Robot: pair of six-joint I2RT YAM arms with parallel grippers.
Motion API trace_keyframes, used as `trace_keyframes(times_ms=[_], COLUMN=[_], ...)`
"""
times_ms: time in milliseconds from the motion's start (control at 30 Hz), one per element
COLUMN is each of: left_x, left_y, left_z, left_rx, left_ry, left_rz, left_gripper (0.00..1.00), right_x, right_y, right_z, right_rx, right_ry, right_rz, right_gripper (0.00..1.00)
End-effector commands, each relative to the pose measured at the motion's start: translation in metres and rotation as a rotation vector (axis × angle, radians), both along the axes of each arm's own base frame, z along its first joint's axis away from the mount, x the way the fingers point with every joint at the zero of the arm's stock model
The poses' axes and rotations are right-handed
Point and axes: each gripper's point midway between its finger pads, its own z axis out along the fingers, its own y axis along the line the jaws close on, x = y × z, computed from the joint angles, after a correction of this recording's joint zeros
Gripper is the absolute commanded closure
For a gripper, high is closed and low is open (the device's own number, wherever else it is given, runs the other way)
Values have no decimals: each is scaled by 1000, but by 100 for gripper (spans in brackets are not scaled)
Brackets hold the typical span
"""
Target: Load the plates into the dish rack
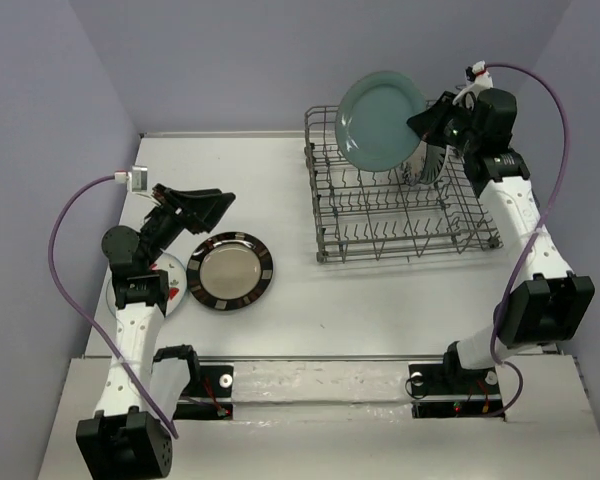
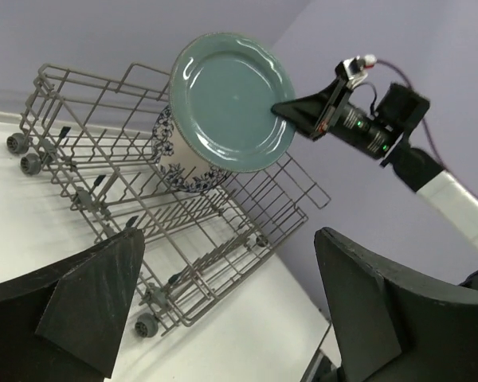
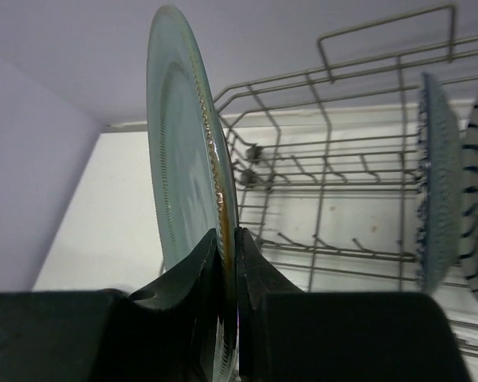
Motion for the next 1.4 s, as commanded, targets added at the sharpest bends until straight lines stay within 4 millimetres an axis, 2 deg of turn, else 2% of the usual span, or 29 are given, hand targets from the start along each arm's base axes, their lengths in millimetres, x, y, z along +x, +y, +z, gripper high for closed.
trace_keyframes(times_ms=[0,67,100,167,267,300,367,400,467,533,667,933,1167,1367], left_x=[-7,-4,0,0,-4,-8,-13,-11,-21,-22,-27,-32,-33,-30], left_y=[-11,-16,-15,-22,-32,-41,-48,-48,-60,-60,-59,-58,-57,-53], left_z=[-27,-46,-54,-72,-68,-68,-68,-69,-70,-70,-69,-64,-63,-64], left_rx=[156,208,244,332,376,389,422,452,487,512,510,500,500,501], left_ry=[-23,27,41,81,51,43,44,29,20,7,-1,-20,-24,-14], left_rz=[-13,-2,22,24,8,-12,-21,4,-21,-1,-2,-4,4,28], left_gripper=[1,1,1,1,1,1,1,1,1,1,1,1,1,1], right_x=[13,20,22,30,39,40,44,47,52,58,67,81,100,112], right_y=[-36,-52,-58,-64,-78,-79,-77,-70,-74,-71,-72,-59,-31,-17], right_z=[66,67,74,68,62,59,53,48,43,35,35,28,-8,-59], right_rx=[-170,-220,-252,-280,-304,-334,-381,-405,-451,-482,-558,-684,-778,-808], right_ry=[-173,-170,-187,-171,-150,-145,-138,-135,-129,-119,-129,-136,-96,-25], right_rz=[-205,-285,-306,-334,-411,-446,-473,-469,-503,-500,-527,-530,-504,-467], right_gripper=[93,93,93,93,93,93,93,93,93,93,93,93,93,93])
